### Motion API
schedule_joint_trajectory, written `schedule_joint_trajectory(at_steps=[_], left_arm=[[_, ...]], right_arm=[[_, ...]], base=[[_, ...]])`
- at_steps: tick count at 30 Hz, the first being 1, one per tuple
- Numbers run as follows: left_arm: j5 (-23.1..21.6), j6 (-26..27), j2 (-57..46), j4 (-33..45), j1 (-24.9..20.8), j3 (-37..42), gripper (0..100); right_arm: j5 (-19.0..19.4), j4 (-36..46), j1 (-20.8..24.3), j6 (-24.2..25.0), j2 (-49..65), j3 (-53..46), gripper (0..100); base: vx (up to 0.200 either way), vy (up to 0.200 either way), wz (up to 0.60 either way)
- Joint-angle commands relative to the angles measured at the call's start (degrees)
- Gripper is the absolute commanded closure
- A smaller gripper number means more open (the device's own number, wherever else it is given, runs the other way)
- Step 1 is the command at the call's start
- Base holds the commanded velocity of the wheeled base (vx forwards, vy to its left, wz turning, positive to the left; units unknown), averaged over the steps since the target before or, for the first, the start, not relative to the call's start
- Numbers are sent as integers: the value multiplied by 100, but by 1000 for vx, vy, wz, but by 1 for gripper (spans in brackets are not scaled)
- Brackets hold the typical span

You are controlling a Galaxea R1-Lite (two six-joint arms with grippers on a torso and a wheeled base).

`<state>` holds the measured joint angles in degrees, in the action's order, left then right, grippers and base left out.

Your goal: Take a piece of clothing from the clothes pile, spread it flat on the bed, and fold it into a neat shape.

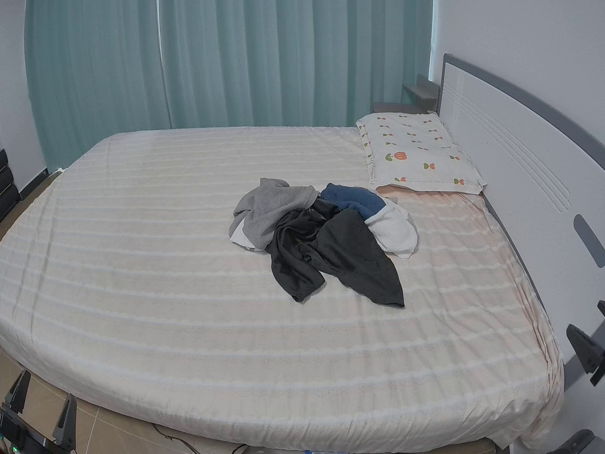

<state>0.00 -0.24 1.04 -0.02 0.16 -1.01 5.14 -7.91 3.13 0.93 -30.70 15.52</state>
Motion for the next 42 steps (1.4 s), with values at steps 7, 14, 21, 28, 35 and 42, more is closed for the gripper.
schedule_joint_trajectory(at_steps=[7, 14, 21, 28, 35, 42], left_arm=[[0, -2, -95, -6, 2, 92, 0], [0, -2, -95, -6, 2, 92, 0], [0, -2, -95, -6, 2, 92, 0], [0, -2, -95, -6, 2, 92, 0], [0, -2, -95, 2, 2, 92, 0], [0, -2, -95, -6, 2, 92, 0]], right_arm=[[-725, -2601, 1067, 1059, -8066, 2509, 0], [-1077, -2645, 1207, 1533, -9701, 3941, 0], [-1376, -2610, 1488, 1771, -10800, 4926, 0], [-1429, -2382, 1673, 1771, -11283, 5629, 0], [-1499, -2109, 1682, 1779, -11608, 6288, 0], [-1499, -2039, 1682, 1841, -11845, 6692, 0]], base=[[0, 0, 0], [0, 0, 0], [0, 0, 0], [0, 0, 0], [0, 0, 0], [0, 0, 0]])
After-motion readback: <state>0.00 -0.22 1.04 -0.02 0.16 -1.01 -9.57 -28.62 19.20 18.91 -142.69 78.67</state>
